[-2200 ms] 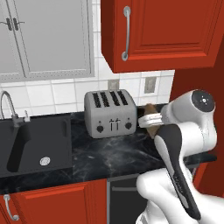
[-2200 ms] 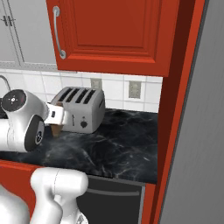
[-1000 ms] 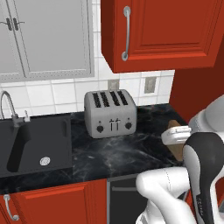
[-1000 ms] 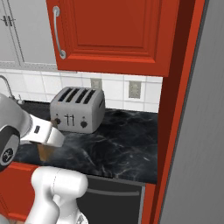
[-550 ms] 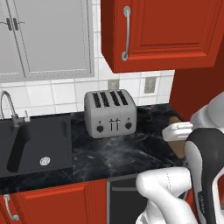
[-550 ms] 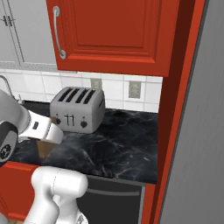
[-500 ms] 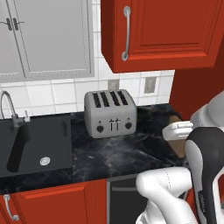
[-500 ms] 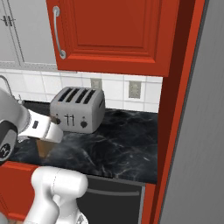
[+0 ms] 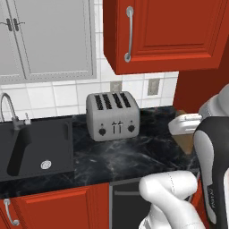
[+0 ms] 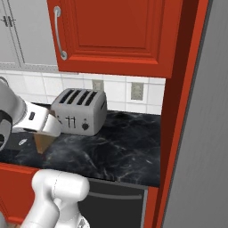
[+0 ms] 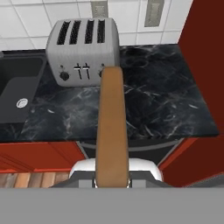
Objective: Start the toaster. Once the lever pops up, take the bread to the plate on the dining counter.
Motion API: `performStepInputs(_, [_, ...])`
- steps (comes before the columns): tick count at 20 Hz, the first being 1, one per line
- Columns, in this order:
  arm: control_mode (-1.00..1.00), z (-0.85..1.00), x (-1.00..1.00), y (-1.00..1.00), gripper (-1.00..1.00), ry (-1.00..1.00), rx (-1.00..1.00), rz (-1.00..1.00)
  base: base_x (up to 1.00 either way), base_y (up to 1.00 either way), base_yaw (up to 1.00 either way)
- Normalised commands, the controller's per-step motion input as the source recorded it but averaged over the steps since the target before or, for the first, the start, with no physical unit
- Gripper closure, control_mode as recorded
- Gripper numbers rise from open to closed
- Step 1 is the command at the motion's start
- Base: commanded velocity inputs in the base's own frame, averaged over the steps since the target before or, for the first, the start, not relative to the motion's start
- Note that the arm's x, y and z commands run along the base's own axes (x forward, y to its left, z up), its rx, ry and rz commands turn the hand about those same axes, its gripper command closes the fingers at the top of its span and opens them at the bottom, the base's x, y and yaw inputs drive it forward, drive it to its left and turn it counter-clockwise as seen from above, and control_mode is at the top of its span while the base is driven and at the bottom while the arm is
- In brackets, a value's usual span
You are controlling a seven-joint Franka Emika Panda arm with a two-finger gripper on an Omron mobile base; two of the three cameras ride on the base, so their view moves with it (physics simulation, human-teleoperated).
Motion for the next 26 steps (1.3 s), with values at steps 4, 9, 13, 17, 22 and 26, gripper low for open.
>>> performStepInputs(4, [1.00,0.03,-0.06,0.00,1.00,0.00,0.00,0.00,-0.08,0.00,0.00])
performStepInputs(9, [1.00,0.00,0.00,0.00,1.00,0.00,0.00,0.00,-0.60,0.00,0.10])
performStepInputs(13, [1.00,0.00,0.00,0.00,1.00,0.00,0.00,0.00,-0.80,0.00,0.39])
performStepInputs(17, [1.00,0.00,0.00,0.00,1.00,0.00,0.00,0.00,-0.46,0.04,0.70])
performStepInputs(22, [1.00,0.00,0.00,0.00,1.00,0.00,0.00,0.00,-0.24,0.17,0.89])
performStepInputs(26, [1.00,0.00,0.00,0.00,1.00,0.00,0.00,0.00,-0.08,0.24,0.96])
